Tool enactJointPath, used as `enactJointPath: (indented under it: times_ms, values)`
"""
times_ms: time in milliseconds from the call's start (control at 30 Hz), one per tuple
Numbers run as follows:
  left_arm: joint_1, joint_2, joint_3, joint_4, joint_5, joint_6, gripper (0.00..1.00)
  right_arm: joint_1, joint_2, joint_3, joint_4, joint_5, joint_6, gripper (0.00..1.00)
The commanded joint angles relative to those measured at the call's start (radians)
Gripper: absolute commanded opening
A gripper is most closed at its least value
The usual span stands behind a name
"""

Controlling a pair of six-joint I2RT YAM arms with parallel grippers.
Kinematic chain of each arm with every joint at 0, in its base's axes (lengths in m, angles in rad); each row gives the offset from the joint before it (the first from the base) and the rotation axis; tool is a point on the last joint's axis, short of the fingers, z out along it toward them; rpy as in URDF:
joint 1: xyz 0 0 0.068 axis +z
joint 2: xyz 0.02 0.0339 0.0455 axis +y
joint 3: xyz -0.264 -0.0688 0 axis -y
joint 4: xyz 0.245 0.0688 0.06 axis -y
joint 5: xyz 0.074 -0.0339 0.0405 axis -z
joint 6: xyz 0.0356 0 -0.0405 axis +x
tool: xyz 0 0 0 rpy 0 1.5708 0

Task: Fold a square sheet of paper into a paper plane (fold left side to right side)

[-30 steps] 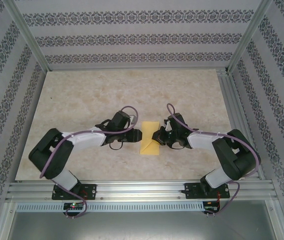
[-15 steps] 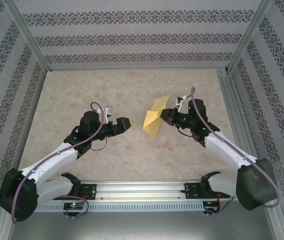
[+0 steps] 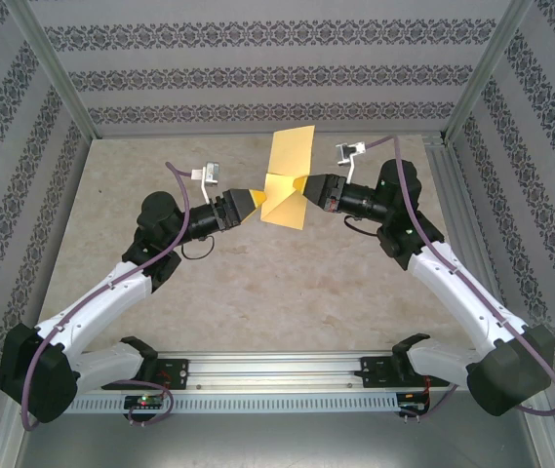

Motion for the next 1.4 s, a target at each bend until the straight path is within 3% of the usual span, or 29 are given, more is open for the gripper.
enactJointPath:
  times_ms: [0, 267, 767, 867, 933, 1033, 1133, 1233, 1367]
  values:
    - [-0.007, 0.018, 0.032, 0.065, 0.051, -0.023, 0.88, 0.027, 0.021, 0.018, 0.046, -0.019, 0.009, 0.02]
    - [-0.008, 0.017, 0.029, -0.001, 0.042, 0.006, 0.84, 0.04, 0.031, 0.019, 0.095, -0.012, 0.036, 0.03]
    - [-0.007, 0.031, 0.021, -0.095, 0.025, 0.051, 0.13, 0.019, 0.0, -0.036, 0.052, -0.001, 0.012, 0.12]
    - [-0.008, 0.033, 0.019, -0.137, 0.009, 0.072, 0.01, 0.004, -0.018, -0.05, 0.0, 0.01, -0.012, 0.19]
    - [-0.008, 0.024, 0.035, -0.253, -0.026, 0.137, 0.0, -0.016, -0.037, -0.051, -0.087, 0.032, -0.055, 0.27]
    - [-0.05, 0.003, 0.12, -0.644, -0.224, 0.369, 0.0, -0.057, -0.08, -0.034, -0.341, 0.164, -0.177, 0.35]
    - [-0.169, 0.067, 0.262, -1.017, -0.55, 0.566, 0.0, -0.067, -0.099, 0.023, -0.662, 0.445, -0.327, 0.38]
    - [-0.301, 0.209, 0.404, -1.279, -0.844, 0.633, 0.0, -0.083, -0.107, 0.023, -0.828, 0.648, -0.361, 0.43]
    - [-0.451, 0.479, 0.61, -1.598, -1.161, 0.6, 0.0, -0.131, -0.158, -0.067, -0.836, 0.717, -0.321, 0.46]
